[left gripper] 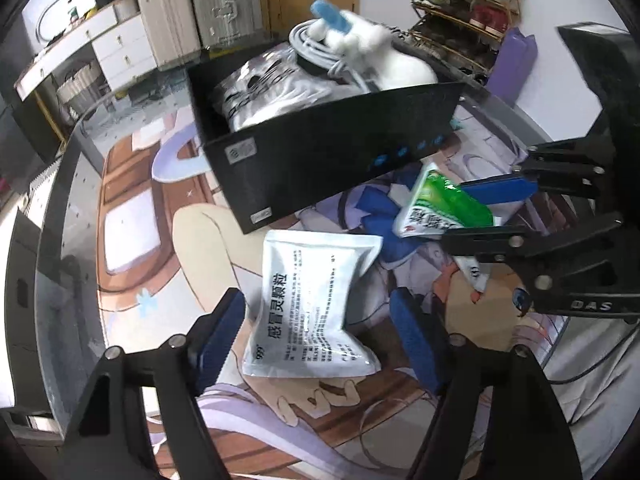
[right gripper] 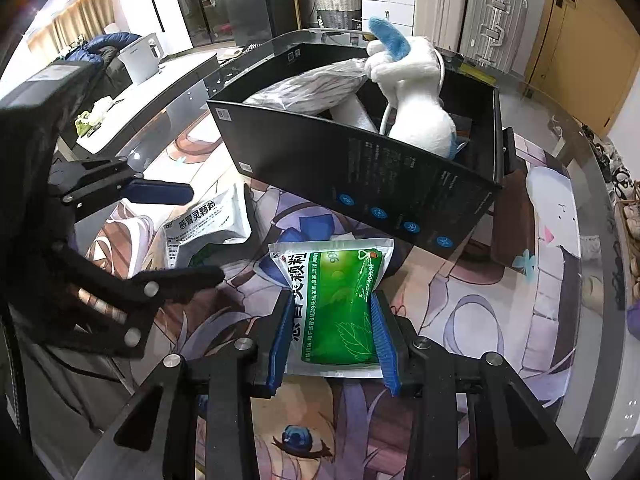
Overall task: Organize soft objects
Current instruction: 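Lift both sachets and carry them over the black box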
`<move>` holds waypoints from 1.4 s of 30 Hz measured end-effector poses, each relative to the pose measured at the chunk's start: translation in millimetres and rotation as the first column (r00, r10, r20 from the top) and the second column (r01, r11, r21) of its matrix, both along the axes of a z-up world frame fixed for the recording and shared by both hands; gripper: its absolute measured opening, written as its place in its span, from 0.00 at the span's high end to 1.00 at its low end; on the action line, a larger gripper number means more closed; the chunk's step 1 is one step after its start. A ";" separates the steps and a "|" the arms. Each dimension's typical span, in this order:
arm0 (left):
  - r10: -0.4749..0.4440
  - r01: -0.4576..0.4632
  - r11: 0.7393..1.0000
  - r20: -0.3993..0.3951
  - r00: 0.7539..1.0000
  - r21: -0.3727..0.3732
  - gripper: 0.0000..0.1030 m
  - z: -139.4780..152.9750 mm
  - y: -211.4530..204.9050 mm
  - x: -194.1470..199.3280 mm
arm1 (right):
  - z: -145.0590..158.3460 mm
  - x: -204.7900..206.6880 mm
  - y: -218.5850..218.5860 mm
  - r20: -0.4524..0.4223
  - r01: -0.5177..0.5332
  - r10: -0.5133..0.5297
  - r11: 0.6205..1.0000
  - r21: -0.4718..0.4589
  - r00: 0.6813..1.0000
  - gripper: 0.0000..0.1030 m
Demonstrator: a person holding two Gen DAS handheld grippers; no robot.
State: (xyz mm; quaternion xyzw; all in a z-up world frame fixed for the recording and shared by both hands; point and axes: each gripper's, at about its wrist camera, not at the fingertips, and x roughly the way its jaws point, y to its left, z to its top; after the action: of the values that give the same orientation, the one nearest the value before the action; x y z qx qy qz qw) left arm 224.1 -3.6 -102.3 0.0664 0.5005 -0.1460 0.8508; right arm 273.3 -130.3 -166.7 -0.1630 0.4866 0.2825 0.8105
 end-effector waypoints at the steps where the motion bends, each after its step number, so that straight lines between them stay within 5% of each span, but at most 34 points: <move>1: 0.007 -0.007 1.000 -0.005 1.000 -0.001 0.35 -1.3 1.4 1.8 | 0.6 -0.1 0.0 0.000 0.000 0.000 1.000 0.002 1.000 0.63; 5: 0.014 -0.014 1.000 0.003 1.000 0.012 0.58 -1.0 3.4 2.4 | 4.2 -1.6 -0.3 0.004 -0.006 0.006 1.000 0.013 1.000 0.63; 9: -0.008 0.008 1.000 0.021 1.000 0.017 0.67 6.3 -0.3 -2.2 | 8.5 -3.8 0.2 0.011 -0.012 0.012 1.000 0.024 1.000 0.63; 25: -0.041 0.052 0.998 0.220 0.975 -0.046 0.71 77.4 1.3 -31.6 | 63.1 -21.6 -6.1 0.101 -0.036 0.021 0.989 0.144 0.995 0.63; 42: 0.089 -0.036 0.988 0.367 0.926 -0.150 0.71 125.0 9.6 -14.4 | 136.4 -3.7 -15.7 0.309 0.045 -0.122 0.969 0.244 0.943 0.63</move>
State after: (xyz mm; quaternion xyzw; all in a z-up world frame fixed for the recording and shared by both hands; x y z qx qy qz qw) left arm 209.7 5.9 22.6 0.0167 0.3204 -0.1386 0.9369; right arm 269.6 -146.0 -30.3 -0.0894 0.3181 0.2725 0.9036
